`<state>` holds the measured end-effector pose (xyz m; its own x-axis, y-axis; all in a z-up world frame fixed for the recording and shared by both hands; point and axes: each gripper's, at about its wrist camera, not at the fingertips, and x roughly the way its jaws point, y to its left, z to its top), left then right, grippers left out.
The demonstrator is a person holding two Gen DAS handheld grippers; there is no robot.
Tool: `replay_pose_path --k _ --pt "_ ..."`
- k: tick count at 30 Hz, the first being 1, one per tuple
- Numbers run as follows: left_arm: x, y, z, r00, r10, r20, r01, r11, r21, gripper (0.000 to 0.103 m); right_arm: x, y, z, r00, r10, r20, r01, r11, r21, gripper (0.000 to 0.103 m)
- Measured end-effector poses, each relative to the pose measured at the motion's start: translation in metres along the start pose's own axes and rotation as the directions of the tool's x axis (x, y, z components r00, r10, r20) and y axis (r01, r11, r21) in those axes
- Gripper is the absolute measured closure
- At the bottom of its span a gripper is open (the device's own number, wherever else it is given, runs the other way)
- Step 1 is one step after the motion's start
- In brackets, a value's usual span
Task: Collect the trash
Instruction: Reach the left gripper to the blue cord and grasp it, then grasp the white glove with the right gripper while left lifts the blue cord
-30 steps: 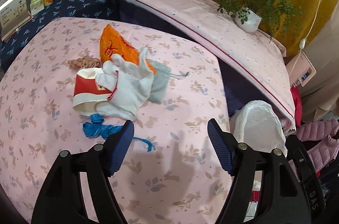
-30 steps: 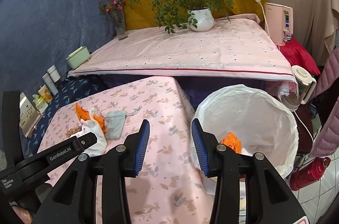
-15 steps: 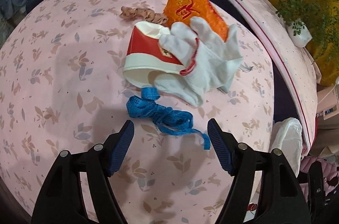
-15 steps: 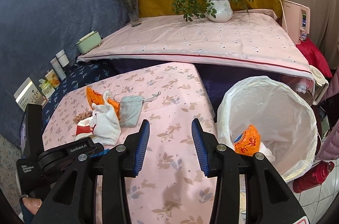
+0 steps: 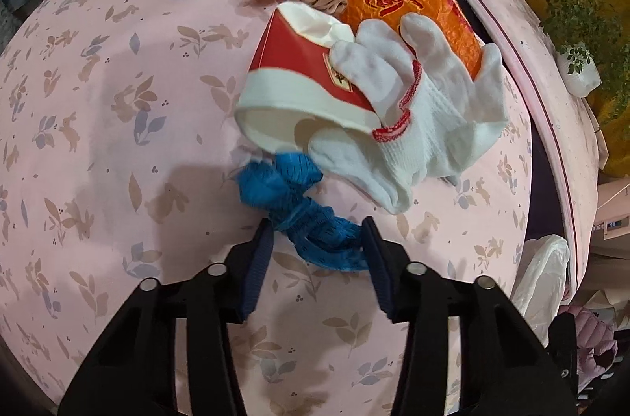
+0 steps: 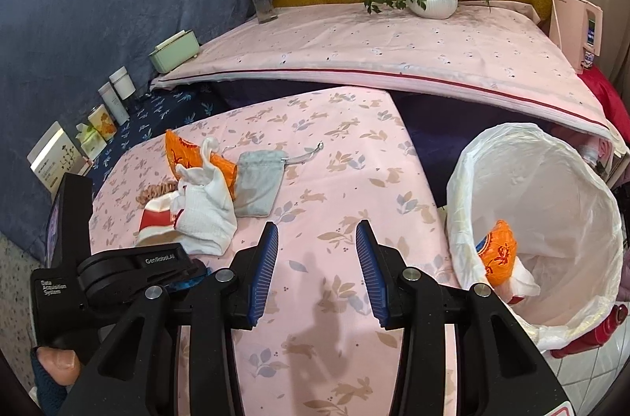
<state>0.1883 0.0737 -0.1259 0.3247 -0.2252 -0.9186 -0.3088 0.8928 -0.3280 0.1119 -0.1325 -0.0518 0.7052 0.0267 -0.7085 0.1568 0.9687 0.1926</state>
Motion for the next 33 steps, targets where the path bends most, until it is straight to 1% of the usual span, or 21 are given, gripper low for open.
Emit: replay_pose_path --k 2,8,15,23,25,30,33 --pt "0.0 0.002 0.001 1.0 -0.012 0.0 0.012 1.0 0.007 0.07 0.003 0.003 -0.001 1.0 0.008 -0.008 -0.008 1.0 0.001 0.062" --pt "-0.01 0.013 -0.001 0.999 -0.037 0.007 0.037 0.999 0.028 0.081 0.009 0.015 -0.003 0.999 0.028 -0.028 -0.028 0.999 -0.015 0.062" --pt "-0.035 0.024 0.001 0.998 -0.028 0.053 0.025 0.998 0.061 0.082 0.019 0.036 -0.003 0.996 0.071 -0.053 -0.073 0.997 -0.037 0.062" --pt "-0.065 0.045 0.012 0.992 -0.02 0.127 0.004 0.992 0.123 0.082 0.043 0.063 0.006 0.988 0.127 -0.089 -0.133 0.99 -0.055 0.065" --pt "-0.069 0.049 0.016 0.991 -0.032 0.13 0.015 0.991 0.132 0.082 0.051 0.069 0.009 0.986 0.133 -0.097 -0.14 0.988 -0.061 0.066" --pt "-0.08 0.055 0.027 0.984 -0.033 0.174 0.006 0.988 0.155 0.082 0.069 0.085 0.017 0.986 0.132 -0.105 -0.14 0.987 -0.073 0.066" --pt "-0.085 0.059 0.034 0.981 -0.05 0.187 0.02 0.987 0.158 0.082 0.079 0.088 0.022 0.986 0.126 -0.112 -0.135 0.988 -0.075 0.066"
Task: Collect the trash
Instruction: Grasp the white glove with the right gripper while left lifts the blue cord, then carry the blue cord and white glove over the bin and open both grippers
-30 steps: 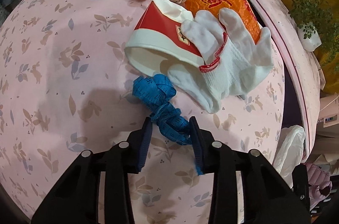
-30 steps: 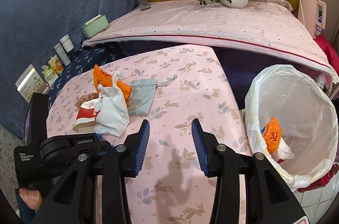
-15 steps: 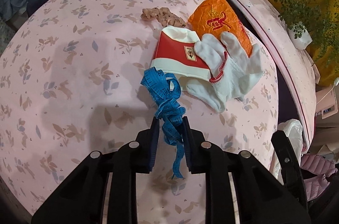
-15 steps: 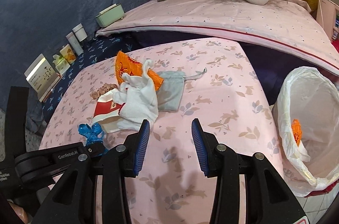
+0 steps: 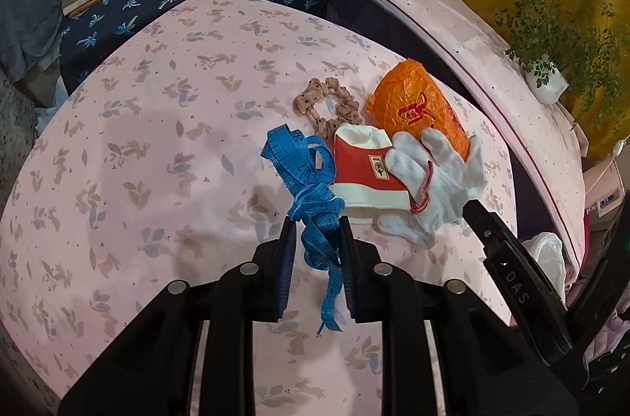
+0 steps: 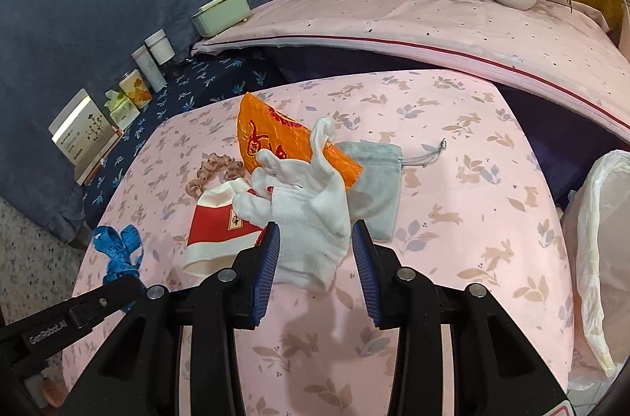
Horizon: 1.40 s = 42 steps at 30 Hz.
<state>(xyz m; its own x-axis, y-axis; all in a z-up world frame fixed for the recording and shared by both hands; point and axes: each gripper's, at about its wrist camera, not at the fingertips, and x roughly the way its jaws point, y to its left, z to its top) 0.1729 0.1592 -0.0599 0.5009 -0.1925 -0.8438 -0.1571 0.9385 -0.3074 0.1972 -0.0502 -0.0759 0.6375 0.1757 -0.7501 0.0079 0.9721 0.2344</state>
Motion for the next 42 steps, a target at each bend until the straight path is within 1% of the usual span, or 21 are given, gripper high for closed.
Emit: replay_pose_path --k 3,4,5,7,10,13,18,24,28,36,39,42 --pt "-0.001 0.0 0.006 1.0 0.003 0.017 -0.003 1.0 0.017 0.082 0.011 0.0 0.004 1.0 -0.006 -0.012 0.006 1.0 0.003 0.068" --pt "-0.002 -0.001 0.007 1.0 0.002 0.022 -0.003 1.0 0.022 0.082 0.014 0.0 0.004 1.0 -0.006 -0.018 0.006 1.0 0.003 0.075" --pt "-0.002 -0.002 0.008 1.0 0.001 0.023 -0.002 1.0 0.022 0.082 0.017 0.0 0.003 1.0 -0.004 -0.03 0.004 1.0 0.001 0.079" --pt "-0.001 -0.003 0.011 1.0 -0.009 0.024 0.009 1.0 0.023 0.082 0.022 0.001 0.001 0.999 -0.001 -0.047 0.001 1.0 0.001 0.096" --pt "-0.002 -0.009 0.012 0.999 -0.014 0.03 0.013 0.999 0.037 0.082 0.021 0.0 -0.004 0.999 0.006 -0.049 -0.006 1.0 0.001 0.1" --pt "-0.005 -0.017 0.013 0.999 -0.028 0.033 0.026 0.998 0.051 0.082 0.011 -0.001 -0.007 0.999 0.019 -0.035 -0.019 1.0 0.011 0.101" --pt "-0.013 -0.035 0.009 0.998 -0.051 0.041 0.048 0.995 0.085 0.082 -0.017 -0.009 -0.007 0.999 0.028 0.017 -0.028 0.999 0.02 0.101" --pt "-0.023 -0.067 0.0 0.995 -0.093 0.04 0.086 0.986 0.142 0.082 -0.059 -0.028 -0.004 0.995 0.013 0.098 -0.018 0.999 0.048 0.101" --pt "-0.028 -0.096 -0.008 0.991 -0.128 0.031 0.12 0.974 0.193 0.082 -0.087 -0.049 -0.002 0.989 -0.011 0.147 -0.001 0.997 0.08 0.102" --pt "-0.035 -0.164 -0.029 0.981 -0.194 -0.001 0.184 0.933 0.31 0.082 -0.136 -0.101 -0.001 0.971 -0.086 0.223 0.051 0.987 0.155 0.102" --pt "-0.035 -0.191 -0.039 0.977 -0.214 -0.022 0.207 0.911 0.356 0.082 -0.151 -0.123 -0.003 0.962 -0.126 0.243 0.082 0.979 0.186 0.102" --pt "-0.035 -0.219 -0.05 0.971 -0.236 -0.043 0.233 0.884 0.406 0.082 -0.165 -0.145 -0.006 0.952 -0.164 0.258 0.106 0.968 0.226 0.102"
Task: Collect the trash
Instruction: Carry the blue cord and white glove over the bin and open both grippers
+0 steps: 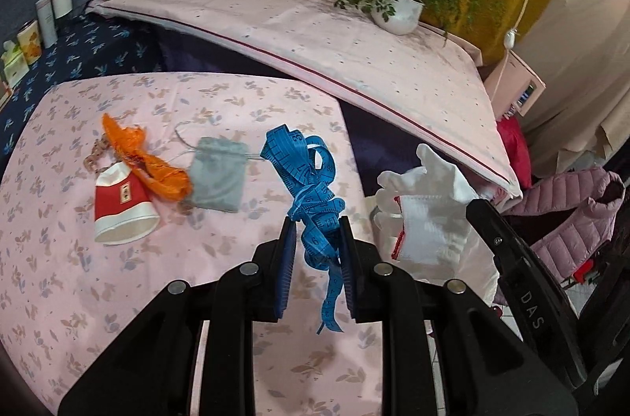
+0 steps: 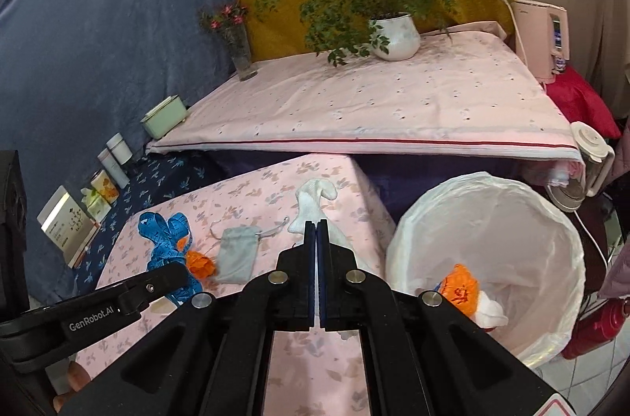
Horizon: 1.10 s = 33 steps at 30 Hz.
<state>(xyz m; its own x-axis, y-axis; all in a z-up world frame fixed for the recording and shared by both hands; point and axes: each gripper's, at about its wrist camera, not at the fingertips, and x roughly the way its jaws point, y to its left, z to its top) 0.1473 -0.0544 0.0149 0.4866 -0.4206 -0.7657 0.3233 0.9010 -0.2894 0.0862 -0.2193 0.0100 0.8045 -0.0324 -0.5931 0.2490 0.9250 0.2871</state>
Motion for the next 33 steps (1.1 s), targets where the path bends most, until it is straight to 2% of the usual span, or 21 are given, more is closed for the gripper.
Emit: replay_pose_path --k 10,22,24,26,27,33 --pt "0.029 -0.088 -0.004 0.992 -0.108 -0.068 0.118 0.98 0.162 0.082 -0.027 -0.073 0.007 0.993 -0.105 0.046 0.1 0.991 0.091 0.102" --pt "0.056 -0.146 -0.01 0.98 -0.161 -0.118 0.186 0.95 0.251 0.079 -0.044 -0.127 0.005 0.984 -0.169 0.062 0.157 0.973 0.167 0.102" --pt "0.058 -0.152 -0.01 0.98 -0.165 -0.114 0.19 0.947 0.258 0.072 -0.044 -0.133 0.006 0.983 -0.174 0.062 0.161 0.971 0.176 0.102" --pt "0.059 -0.155 -0.01 0.98 -0.169 -0.106 0.191 0.948 0.254 0.053 -0.044 -0.136 0.006 0.982 -0.179 0.064 0.166 0.97 0.18 0.102" --pt "0.058 -0.156 -0.009 0.98 -0.169 -0.101 0.189 0.949 0.251 0.05 -0.044 -0.137 0.007 0.982 -0.179 0.063 0.165 0.969 0.182 0.102" --pt "0.057 -0.157 -0.009 0.986 -0.148 -0.08 0.164 0.951 0.263 0.048 -0.042 -0.138 0.007 0.982 -0.18 0.06 0.166 0.969 0.185 0.102"
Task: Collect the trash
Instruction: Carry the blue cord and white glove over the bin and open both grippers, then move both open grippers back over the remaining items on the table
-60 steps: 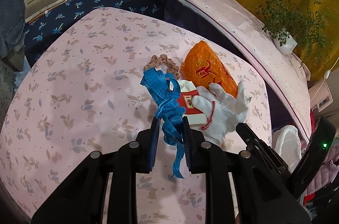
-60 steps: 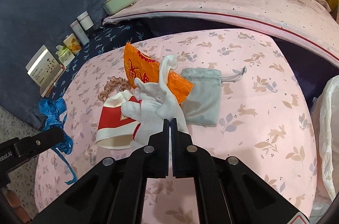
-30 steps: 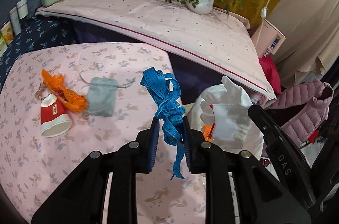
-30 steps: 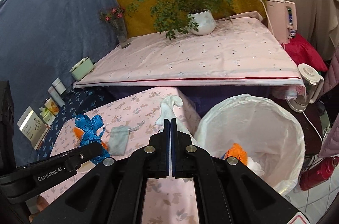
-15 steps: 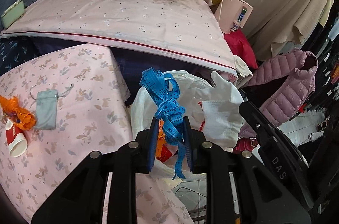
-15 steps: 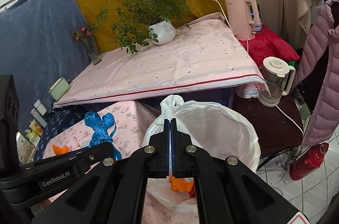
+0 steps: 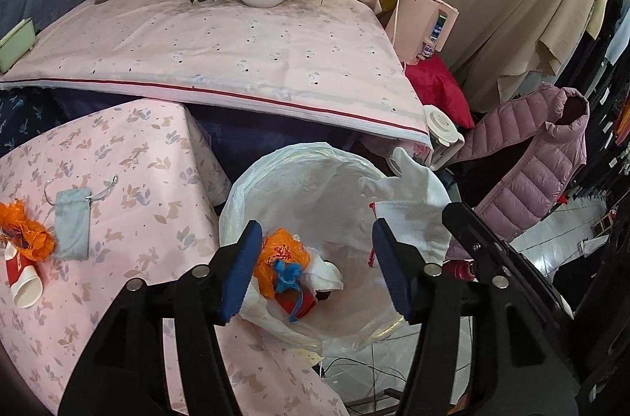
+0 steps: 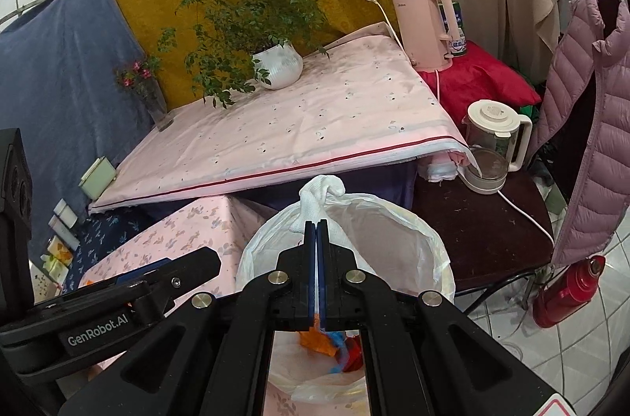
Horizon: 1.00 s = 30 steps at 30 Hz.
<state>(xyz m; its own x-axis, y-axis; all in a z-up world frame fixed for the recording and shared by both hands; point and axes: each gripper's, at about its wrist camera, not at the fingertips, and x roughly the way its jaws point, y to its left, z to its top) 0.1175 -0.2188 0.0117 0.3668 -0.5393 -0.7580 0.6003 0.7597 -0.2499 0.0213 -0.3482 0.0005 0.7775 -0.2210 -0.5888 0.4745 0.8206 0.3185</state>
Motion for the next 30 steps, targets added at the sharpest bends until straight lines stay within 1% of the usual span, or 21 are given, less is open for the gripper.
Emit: replay_pose_path --k 16,21,29,30 --pt "-0.007 0.028 -0.006 0.997 0.073 0.014 -0.072 0.996 -0.047 0.048 0.008 0.02 -0.004 1.0 0.02 -0.02 -0.021 0.999 -0.035 0.101" --pt "-0.011 0.036 -0.009 0.993 0.111 0.026 -0.11 0.993 -0.052 0.048 0.007 0.028 -0.006 0.999 0.026 -0.022 -0.027 0.999 -0.046 0.096" --pt "-0.018 0.054 -0.015 0.986 0.163 0.038 -0.16 0.984 -0.076 0.046 0.008 0.044 -0.011 0.999 0.029 -0.033 -0.032 0.997 -0.076 0.095" --pt "-0.019 0.056 -0.015 0.985 0.166 0.038 -0.162 0.983 -0.081 0.045 0.008 0.046 -0.011 0.999 0.027 -0.035 -0.03 0.996 -0.081 0.092"
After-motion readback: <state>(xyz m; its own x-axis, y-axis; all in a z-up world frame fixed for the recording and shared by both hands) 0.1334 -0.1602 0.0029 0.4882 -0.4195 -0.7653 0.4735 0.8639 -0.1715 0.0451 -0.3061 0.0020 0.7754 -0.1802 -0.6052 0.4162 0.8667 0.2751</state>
